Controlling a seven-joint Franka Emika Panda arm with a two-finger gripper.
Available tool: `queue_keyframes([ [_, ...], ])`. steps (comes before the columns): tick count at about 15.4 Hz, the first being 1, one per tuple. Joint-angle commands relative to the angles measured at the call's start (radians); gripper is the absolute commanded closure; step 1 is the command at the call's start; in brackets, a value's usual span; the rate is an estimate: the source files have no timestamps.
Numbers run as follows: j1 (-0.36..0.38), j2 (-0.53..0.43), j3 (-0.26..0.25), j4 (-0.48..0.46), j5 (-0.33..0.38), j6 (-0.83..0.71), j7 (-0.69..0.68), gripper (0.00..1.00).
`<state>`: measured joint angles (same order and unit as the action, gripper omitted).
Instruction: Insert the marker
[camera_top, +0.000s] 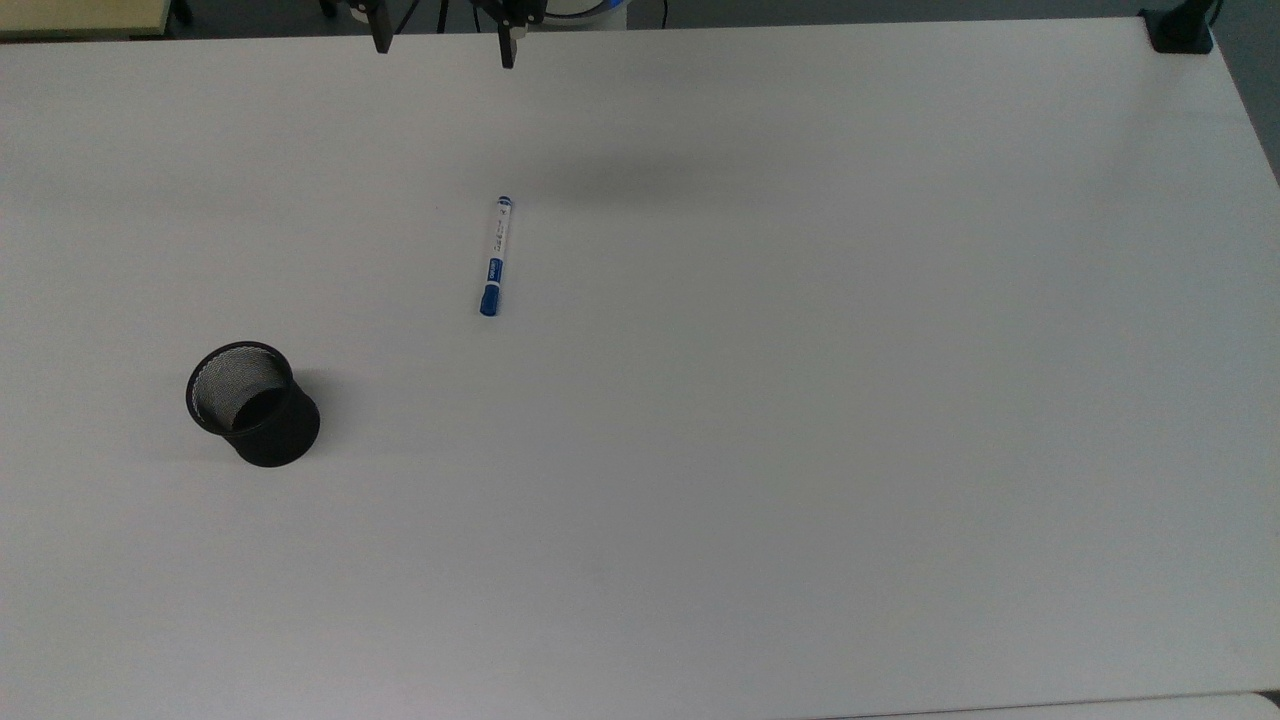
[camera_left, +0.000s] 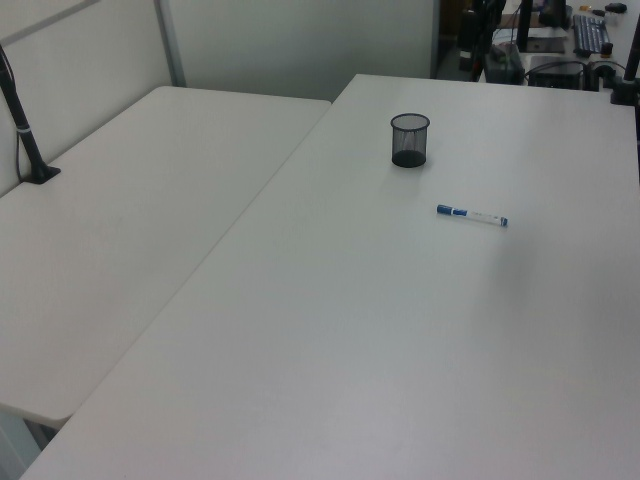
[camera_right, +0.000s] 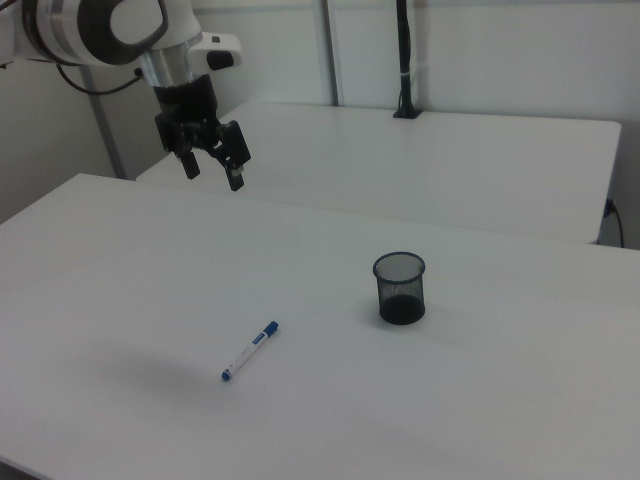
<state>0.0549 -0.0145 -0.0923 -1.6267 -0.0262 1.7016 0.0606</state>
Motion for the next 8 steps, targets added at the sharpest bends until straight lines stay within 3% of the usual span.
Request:
queue_keyframes([
  [1,0.011,-0.015,-0.007,-0.010,0.003,0.013,0.012,0.00],
  [8,0.011,-0.015,-0.007,-0.010,0.003,0.010,0.004,0.00],
])
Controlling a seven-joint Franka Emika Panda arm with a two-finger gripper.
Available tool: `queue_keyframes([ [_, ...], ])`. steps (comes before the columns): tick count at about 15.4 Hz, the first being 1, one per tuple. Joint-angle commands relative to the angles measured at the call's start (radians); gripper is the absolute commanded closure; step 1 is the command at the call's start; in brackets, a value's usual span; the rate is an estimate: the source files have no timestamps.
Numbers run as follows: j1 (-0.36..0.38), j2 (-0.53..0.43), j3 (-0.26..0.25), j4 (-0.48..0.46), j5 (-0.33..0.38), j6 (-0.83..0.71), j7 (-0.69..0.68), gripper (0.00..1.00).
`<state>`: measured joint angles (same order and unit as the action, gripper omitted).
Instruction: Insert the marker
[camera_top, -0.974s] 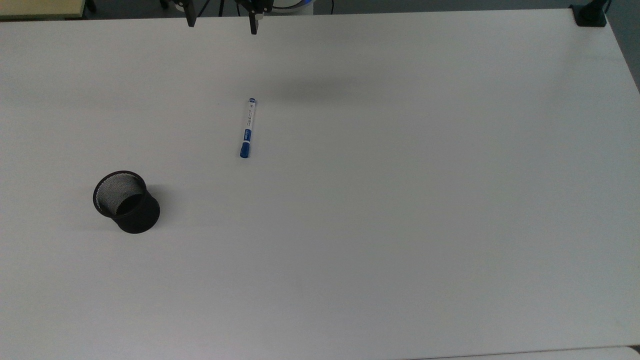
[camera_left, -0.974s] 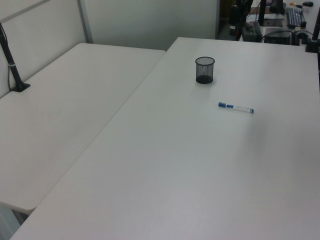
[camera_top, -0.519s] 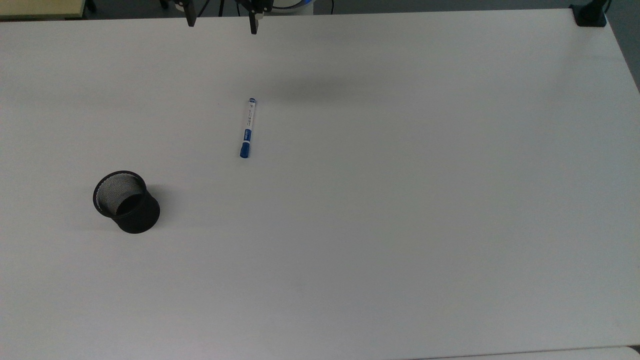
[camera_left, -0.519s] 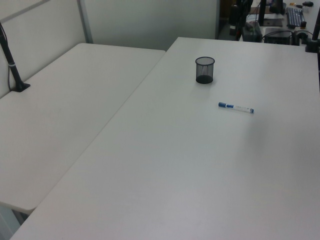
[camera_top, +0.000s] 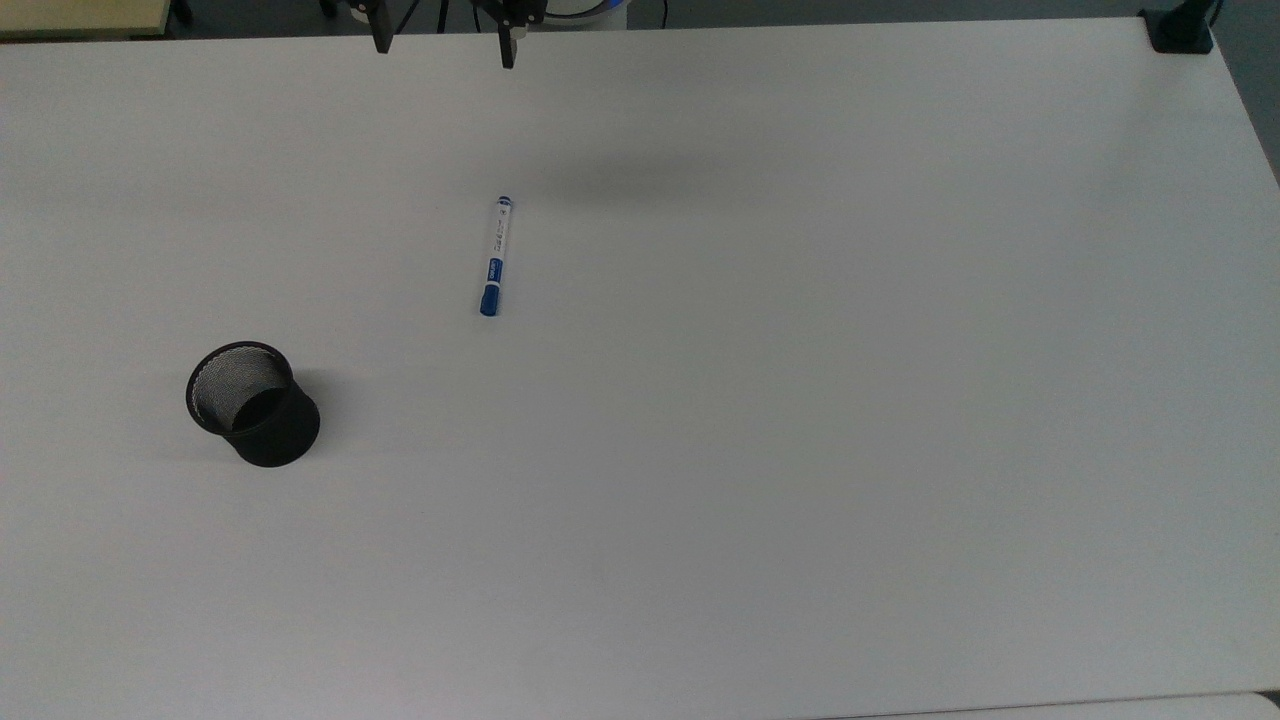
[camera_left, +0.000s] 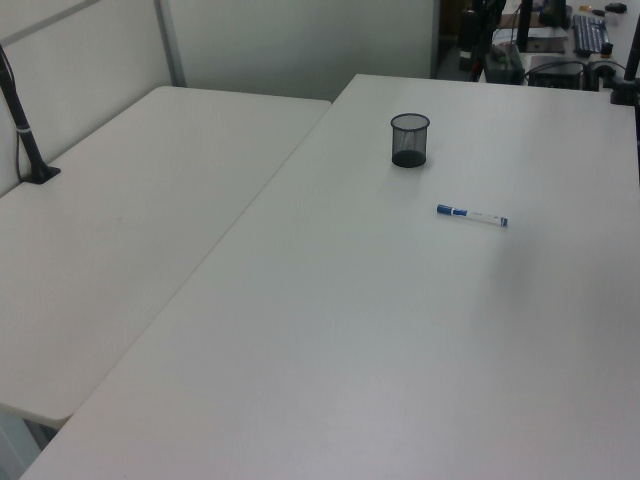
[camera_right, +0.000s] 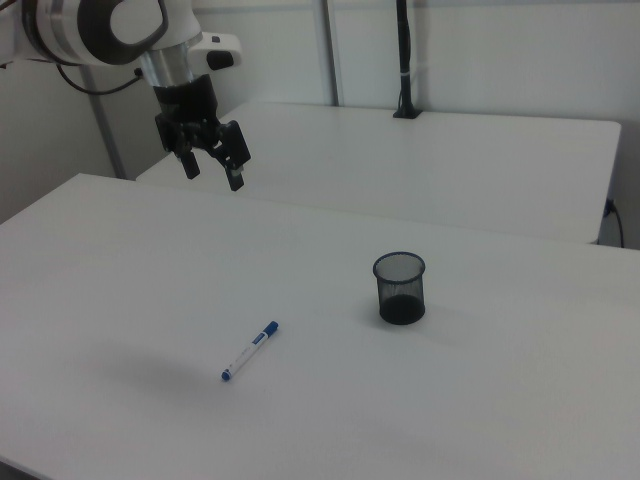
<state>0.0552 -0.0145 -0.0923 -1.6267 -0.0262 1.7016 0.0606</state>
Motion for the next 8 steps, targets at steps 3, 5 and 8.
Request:
queue_keyframes([
  [3,0.009,-0.019,-0.007,-0.010,0.003,0.007,0.002,0.00],
  [5,0.008,-0.019,-0.007,-0.010,0.003,0.007,0.001,0.00],
  [8,0.005,-0.022,-0.007,-0.010,0.003,0.006,-0.001,0.00],
])
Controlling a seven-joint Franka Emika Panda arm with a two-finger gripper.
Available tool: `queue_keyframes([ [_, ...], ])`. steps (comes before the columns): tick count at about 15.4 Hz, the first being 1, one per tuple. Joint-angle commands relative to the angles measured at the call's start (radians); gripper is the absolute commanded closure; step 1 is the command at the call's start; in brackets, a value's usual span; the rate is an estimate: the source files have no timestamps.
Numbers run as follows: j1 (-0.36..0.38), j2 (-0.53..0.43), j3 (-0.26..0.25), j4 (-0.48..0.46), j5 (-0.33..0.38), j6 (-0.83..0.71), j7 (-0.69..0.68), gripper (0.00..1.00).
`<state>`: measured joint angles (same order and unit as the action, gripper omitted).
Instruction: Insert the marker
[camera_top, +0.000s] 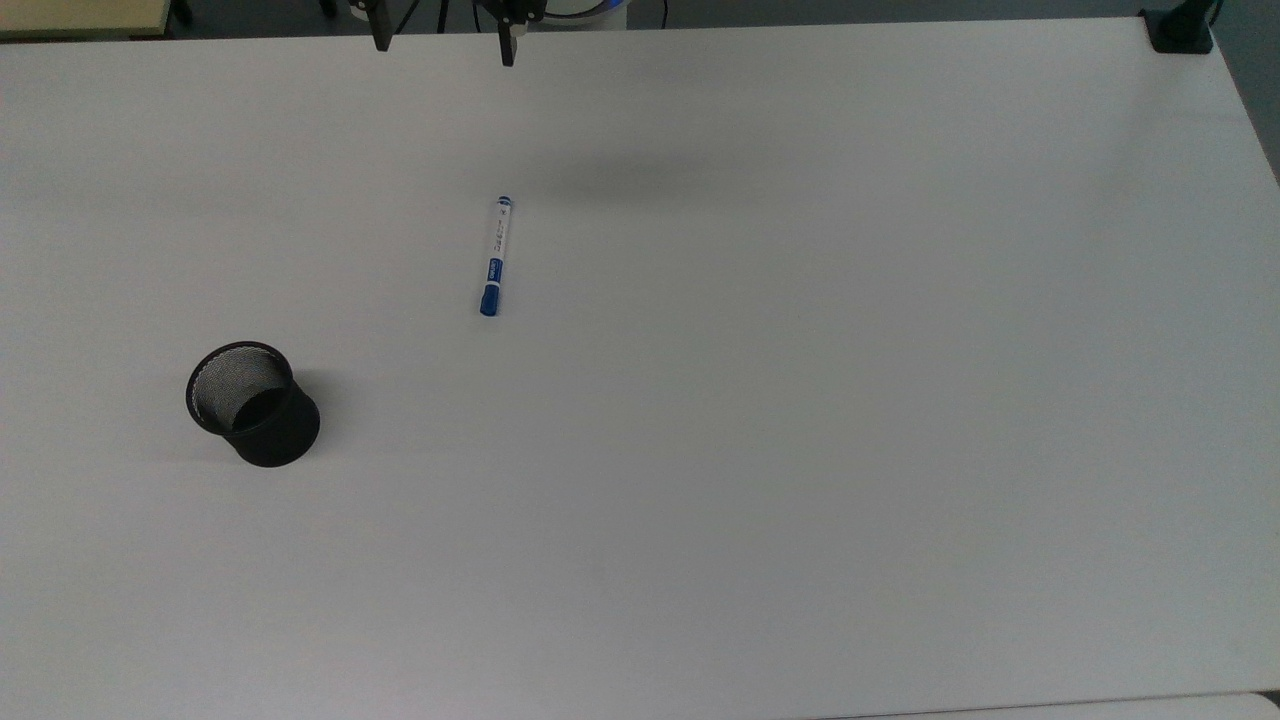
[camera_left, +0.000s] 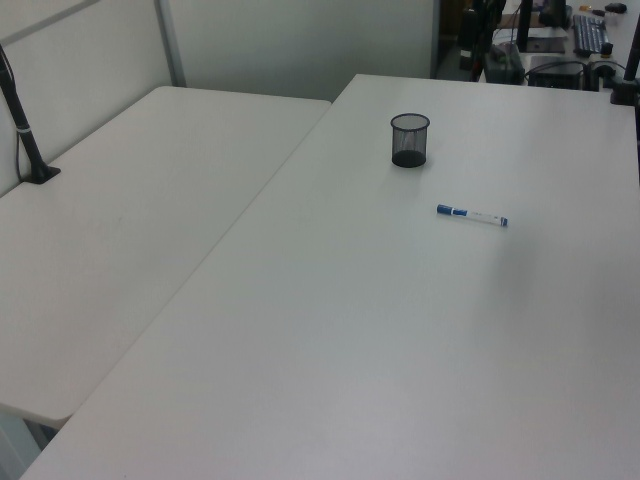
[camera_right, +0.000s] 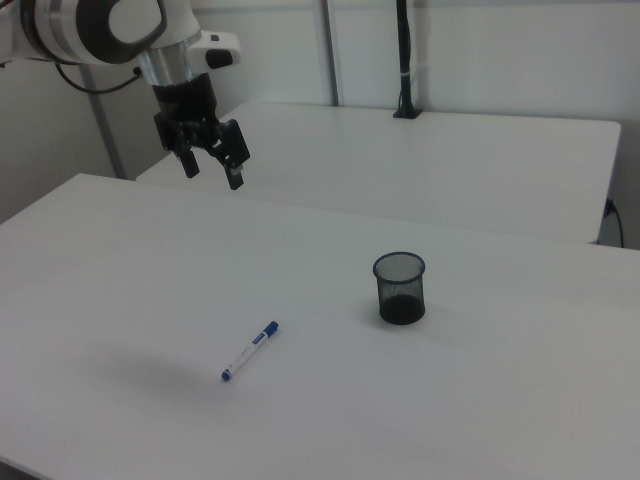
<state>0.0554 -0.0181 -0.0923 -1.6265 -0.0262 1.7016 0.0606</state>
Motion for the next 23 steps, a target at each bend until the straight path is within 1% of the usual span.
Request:
queue_keyframes([
  [1,0.004,-0.020,-0.007,-0.010,0.003,0.004,-0.001,0.00],
  [4,0.003,-0.019,-0.015,-0.012,0.003,0.001,-0.037,0.00],
  [6,0.000,-0.017,-0.020,-0.016,0.003,-0.005,-0.137,0.00],
  [8,-0.018,-0.010,-0.023,-0.024,0.000,-0.027,-0.246,0.00],
  [10,-0.048,-0.003,-0.023,-0.065,-0.020,-0.010,-0.333,0.00],
  [11,-0.054,-0.002,-0.023,-0.090,-0.027,0.022,-0.358,0.00],
  [15,-0.066,-0.003,-0.023,-0.277,-0.031,0.234,-0.354,0.00],
  [17,-0.068,0.010,-0.023,-0.350,-0.029,0.346,-0.347,0.00],
  [18,-0.068,0.020,-0.023,-0.377,-0.029,0.399,-0.343,0.00],
  [19,-0.068,0.039,-0.023,-0.400,-0.026,0.458,-0.305,0.00],
  [23,-0.049,0.130,-0.017,-0.406,-0.026,0.545,-0.153,0.01],
])
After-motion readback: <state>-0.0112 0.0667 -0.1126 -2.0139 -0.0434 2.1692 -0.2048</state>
